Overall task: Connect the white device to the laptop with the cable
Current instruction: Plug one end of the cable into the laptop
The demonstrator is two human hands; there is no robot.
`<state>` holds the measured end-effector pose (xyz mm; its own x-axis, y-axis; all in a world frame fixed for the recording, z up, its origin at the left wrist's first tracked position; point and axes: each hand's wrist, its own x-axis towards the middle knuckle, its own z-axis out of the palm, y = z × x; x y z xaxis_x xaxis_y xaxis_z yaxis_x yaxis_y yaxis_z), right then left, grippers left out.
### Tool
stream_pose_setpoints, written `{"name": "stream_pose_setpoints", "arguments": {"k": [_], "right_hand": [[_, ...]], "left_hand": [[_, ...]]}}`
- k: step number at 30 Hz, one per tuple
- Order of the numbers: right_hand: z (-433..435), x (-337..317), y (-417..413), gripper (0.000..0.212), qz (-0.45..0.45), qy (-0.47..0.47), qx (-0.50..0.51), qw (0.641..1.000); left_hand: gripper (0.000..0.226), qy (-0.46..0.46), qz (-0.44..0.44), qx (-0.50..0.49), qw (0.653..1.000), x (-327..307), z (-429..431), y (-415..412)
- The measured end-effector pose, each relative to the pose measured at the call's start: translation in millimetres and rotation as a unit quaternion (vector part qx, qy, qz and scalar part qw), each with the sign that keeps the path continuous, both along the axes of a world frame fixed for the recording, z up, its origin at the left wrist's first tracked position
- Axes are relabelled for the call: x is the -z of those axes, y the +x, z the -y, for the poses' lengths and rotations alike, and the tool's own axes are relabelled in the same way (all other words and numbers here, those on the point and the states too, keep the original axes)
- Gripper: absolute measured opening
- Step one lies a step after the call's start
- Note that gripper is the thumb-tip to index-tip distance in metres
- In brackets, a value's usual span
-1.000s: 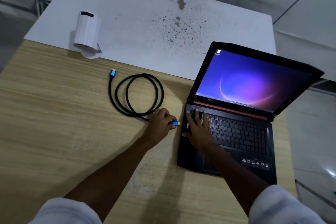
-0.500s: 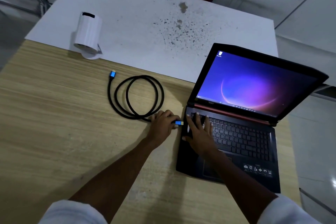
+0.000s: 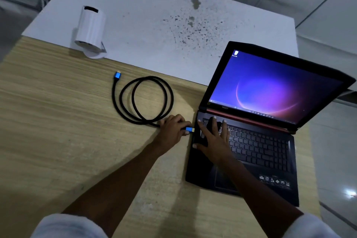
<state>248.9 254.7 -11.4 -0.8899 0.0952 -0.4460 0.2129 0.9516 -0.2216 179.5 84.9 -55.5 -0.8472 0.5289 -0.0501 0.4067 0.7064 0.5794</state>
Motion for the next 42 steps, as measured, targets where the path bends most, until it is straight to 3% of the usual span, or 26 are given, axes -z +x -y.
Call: {"name": "stream_pose_setpoints", "arguments": {"k": [17, 42], "right_hand": [[-0.6, -1.8, -0.9, 0.086, 0.004, 0.008, -0.007, 1.000], [0.4, -1.7, -0.5, 0.085, 0.011, 0.007, -0.008, 1.000]], "left_hand": [[0.028, 0.008, -0.026, 0.010, 1.000, 4.3, -0.7, 0.0], [0.031, 0.013, 0.047, -0.006, 0.999, -0.1, -2.6, -3.0]]}}
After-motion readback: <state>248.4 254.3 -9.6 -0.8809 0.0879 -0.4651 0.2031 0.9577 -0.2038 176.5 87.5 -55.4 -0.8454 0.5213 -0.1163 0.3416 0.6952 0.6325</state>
